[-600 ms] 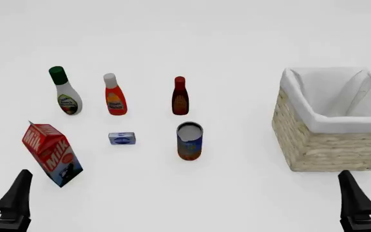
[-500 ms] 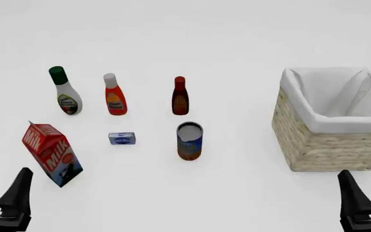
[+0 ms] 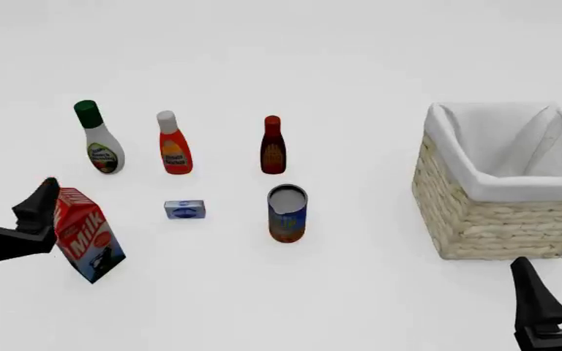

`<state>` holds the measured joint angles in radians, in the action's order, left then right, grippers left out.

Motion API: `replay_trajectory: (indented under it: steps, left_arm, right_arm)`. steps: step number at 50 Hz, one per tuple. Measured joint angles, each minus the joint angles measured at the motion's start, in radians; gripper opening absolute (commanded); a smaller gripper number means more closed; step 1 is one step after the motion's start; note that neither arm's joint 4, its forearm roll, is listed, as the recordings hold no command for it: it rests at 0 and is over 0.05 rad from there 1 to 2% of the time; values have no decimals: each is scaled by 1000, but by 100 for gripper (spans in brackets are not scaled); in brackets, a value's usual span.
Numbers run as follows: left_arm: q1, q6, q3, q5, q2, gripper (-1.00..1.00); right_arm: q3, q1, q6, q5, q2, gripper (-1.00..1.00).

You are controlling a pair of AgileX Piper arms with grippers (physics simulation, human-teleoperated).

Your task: Pick the ketchup and place it in the basket.

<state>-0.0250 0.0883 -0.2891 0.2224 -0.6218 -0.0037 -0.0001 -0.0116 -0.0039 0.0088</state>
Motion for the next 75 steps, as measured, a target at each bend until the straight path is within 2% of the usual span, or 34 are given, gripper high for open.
replay_trajectory:
  steps: [24, 38, 58, 75]
  left_arm:
    - [62, 46, -422, -134, -402, 100]
    - [102, 32, -640, -226, -600, 100]
    - [119, 36, -896, -320, -844, 100]
    - [127, 38, -1029, -350, -993, 100]
  right_arm:
    - [1, 1, -13, -30, 38, 100]
    - [1, -3, -12, -42, 54, 100]
    - [2, -8, -15, -54, 70, 100]
    - [1, -17, -30, -57, 73, 100]
